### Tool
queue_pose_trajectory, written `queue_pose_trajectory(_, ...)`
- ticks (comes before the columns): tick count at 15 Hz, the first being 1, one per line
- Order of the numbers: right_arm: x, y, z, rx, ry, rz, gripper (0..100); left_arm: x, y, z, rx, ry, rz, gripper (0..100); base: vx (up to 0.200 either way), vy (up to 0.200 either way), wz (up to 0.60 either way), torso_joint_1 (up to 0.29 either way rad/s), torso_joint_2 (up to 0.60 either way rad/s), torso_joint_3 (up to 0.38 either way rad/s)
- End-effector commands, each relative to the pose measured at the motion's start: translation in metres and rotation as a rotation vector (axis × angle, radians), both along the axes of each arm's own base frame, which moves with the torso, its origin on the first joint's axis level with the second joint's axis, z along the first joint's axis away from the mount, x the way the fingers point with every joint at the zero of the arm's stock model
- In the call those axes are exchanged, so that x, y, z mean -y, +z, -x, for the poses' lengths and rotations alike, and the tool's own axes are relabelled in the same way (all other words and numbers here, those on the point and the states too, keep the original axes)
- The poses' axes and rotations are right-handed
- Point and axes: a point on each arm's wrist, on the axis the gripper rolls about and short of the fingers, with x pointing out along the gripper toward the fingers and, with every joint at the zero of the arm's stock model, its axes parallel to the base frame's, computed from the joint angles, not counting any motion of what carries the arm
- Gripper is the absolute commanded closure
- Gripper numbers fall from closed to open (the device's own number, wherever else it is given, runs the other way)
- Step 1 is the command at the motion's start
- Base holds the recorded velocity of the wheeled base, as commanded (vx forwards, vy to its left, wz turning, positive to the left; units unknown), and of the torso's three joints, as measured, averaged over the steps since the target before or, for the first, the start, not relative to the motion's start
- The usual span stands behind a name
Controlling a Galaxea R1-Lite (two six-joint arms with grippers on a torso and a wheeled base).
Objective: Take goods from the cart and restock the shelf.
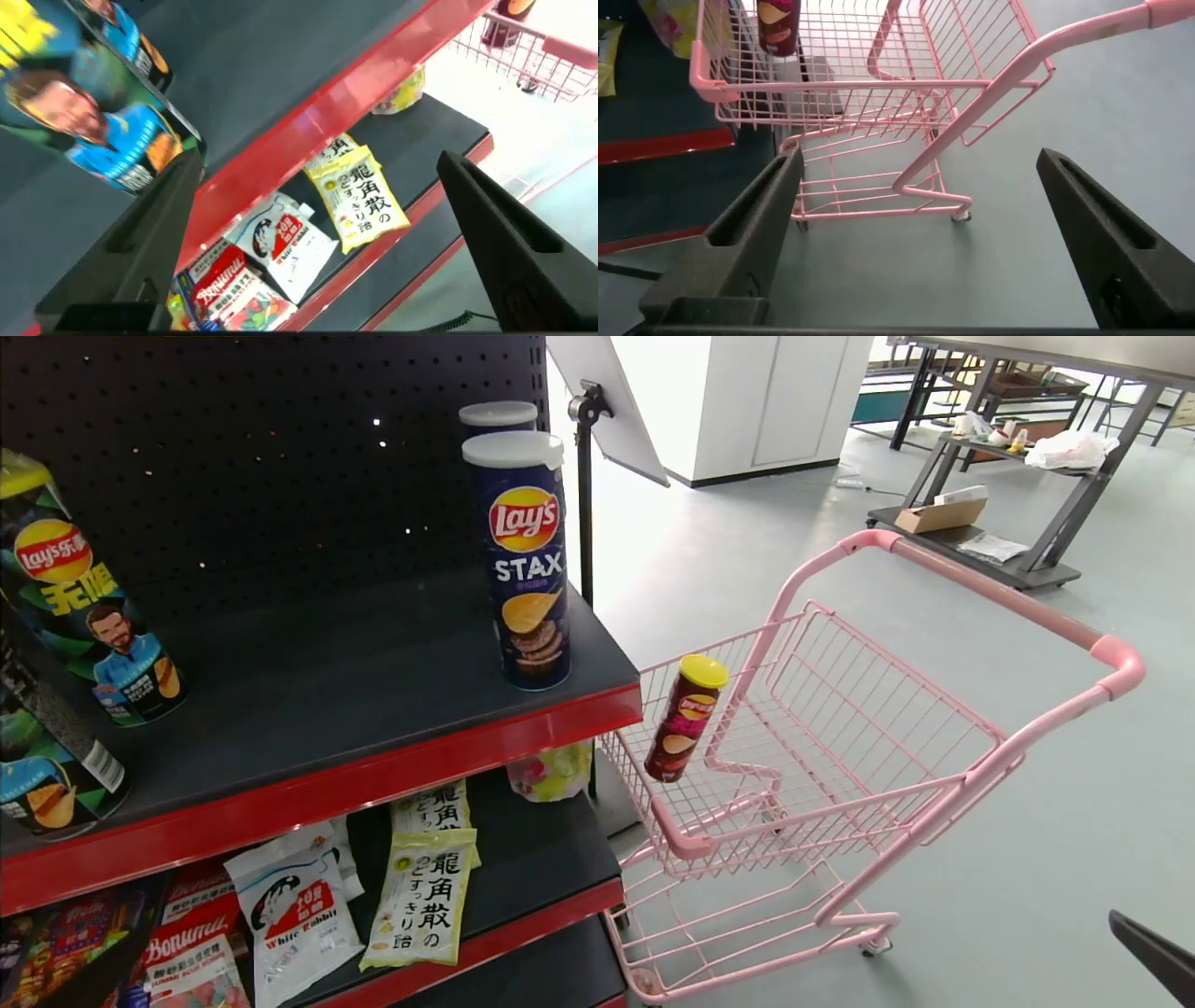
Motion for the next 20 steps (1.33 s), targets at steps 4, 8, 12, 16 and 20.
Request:
queue_pose_trajectory(4, 0.000, -0.003, -0.005, -0.041, 0.000, 0.004, 0, -0.001, 0.000, 0.002, 0.011, 0.001, 0.003, 0, 0.000, 0.000, 0.00, -0.179, 0.55, 0.370)
queue_pose_trajectory(8, 0.001, 0.011, -0.030, -0.046, 0.022, 0.011, 0, -0.001, 0.000, 0.004, 0.023, -0.002, -0.032, 0, 0.000, 0.000, 0.00, -0.056, 0.20, 0.138)
queue_pose_trajectory(12, -0.004, 0.017, -0.074, -0.027, 0.164, -0.060, 0, -0.001, 0.000, 0.006, 0.031, -0.008, -0.034, 0, 0.000, 0.000, 0.00, 0.000, 0.00, 0.000)
queue_pose_trajectory(16, -0.020, 0.020, -0.154, -0.122, 0.277, -0.121, 0, -0.001, -0.007, 0.008, 0.019, -0.034, -0.033, 0, 0.000, 0.000, 0.00, 0.000, 0.00, 0.000)
queue_pose_trajectory(20, -0.062, -0.004, -0.260, -0.071, 0.362, -0.181, 0, -0.001, -0.007, 0.007, 0.011, -0.034, -0.033, 0, 0.000, 0.000, 0.00, 0.000, 0.00, 0.000)
